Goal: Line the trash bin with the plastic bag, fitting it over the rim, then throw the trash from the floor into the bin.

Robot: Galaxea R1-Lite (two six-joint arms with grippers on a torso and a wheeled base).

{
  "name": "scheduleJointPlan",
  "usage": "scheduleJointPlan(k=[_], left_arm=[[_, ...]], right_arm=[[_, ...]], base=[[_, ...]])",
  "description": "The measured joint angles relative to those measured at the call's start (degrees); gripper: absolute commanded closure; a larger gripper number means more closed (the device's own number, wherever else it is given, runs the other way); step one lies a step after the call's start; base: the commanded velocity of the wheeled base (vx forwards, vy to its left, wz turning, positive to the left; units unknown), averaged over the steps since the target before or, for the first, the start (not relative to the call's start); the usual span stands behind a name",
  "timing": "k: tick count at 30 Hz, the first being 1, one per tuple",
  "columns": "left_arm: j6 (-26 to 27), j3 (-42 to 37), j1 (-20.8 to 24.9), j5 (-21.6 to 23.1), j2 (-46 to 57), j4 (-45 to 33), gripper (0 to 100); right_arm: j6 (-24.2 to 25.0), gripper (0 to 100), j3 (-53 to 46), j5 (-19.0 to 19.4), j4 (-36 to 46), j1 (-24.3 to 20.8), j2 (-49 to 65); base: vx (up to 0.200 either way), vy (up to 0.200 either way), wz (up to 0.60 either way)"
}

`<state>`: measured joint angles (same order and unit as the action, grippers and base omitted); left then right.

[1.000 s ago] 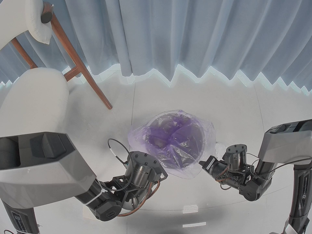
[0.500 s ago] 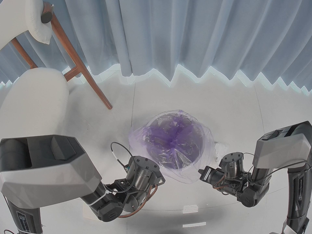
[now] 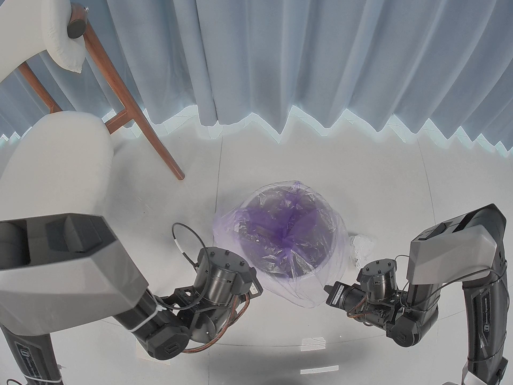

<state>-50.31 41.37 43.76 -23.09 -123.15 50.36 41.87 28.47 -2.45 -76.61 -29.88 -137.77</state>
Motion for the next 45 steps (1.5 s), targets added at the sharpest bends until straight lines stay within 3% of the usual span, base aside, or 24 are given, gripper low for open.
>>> scheduleJointPlan(k=[6, 21, 22, 45], left_arm=[[4.24, -2.07, -1.68, 1.91, 3.35, -0.2, 0], [5.18, 6.14, -4.5, 4.05, -2.32, -1.07, 0], [5.13, 6.28, -4.77, 4.07, -2.88, -1.04, 100], [4.99, 2.56, -6.75, 3.63, -6.68, 0.05, 100]], right_arm=[[0.2, 100, -0.07, -0.01, -0.17, 0.0, -0.2], [0.3, 100, -0.07, -0.01, -0.26, -0.27, -0.24], [0.29, 100, -0.07, -0.01, -0.28, -0.27, -0.24], [0.05, 100, 1.44, -0.04, -0.83, 0.22, -1.65]], base=[[0.0, 0.0, 0.0], [0.0, 0.0, 0.0], [0.0, 0.0, 0.0], [0.0, 0.0, 0.0]])
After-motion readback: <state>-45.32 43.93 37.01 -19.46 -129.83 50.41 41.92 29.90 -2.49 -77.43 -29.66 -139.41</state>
